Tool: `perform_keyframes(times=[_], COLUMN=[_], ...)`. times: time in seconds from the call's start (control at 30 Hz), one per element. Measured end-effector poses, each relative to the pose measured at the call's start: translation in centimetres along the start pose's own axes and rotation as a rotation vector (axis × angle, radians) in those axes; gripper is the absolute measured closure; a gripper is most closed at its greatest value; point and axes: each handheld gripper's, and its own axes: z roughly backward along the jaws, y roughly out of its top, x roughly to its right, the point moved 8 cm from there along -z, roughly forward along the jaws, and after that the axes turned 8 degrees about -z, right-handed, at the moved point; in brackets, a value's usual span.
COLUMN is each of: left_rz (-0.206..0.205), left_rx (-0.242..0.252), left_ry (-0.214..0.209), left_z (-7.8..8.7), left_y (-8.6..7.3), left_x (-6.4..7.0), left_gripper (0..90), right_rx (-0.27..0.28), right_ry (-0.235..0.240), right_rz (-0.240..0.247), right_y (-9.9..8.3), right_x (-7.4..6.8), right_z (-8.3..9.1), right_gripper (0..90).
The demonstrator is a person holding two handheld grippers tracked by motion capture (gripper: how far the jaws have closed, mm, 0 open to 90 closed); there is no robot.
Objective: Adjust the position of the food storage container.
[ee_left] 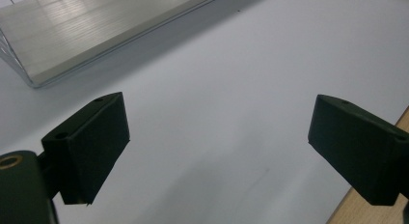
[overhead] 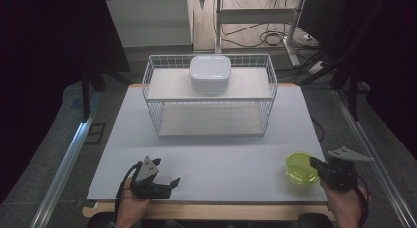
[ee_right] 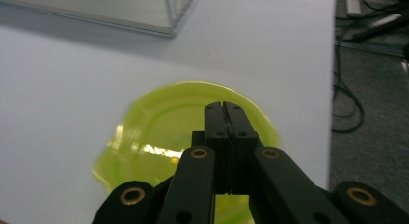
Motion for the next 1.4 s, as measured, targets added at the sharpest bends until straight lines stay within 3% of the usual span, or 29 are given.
perform_keyframes(times=[0.23,0.63,1.03,1.4], left_rz=[-0.004,-0.018,-0.025,-0.029], left_rx=[-0.010,-0.018,-0.025,-0.031], left_ry=[-0.009,-0.014,-0.022,-0.026], left_z=[-0.2,-0.3,-0.4,-0.6], left_y=[-0.1,-0.1,-0.1,-0.1], left_x=[0.2,0.3,0.5,0.7], left_gripper=[6.9,6.9,6.9,6.9], right_rx=[-0.021,-0.081,-0.099,-0.121], right_ry=[-0.076,-0.099,-0.022,0.062], right_rz=[-0.046,-0.053,-0.042,0.008], right_y=[-1.1,-2.2,-2.2,-2.0], right_x=[3.0,3.9,1.4,-2.3], right_z=[0.0,-0.6,-1.4,-2.9], right_gripper=[89.9,89.8,89.8,89.7])
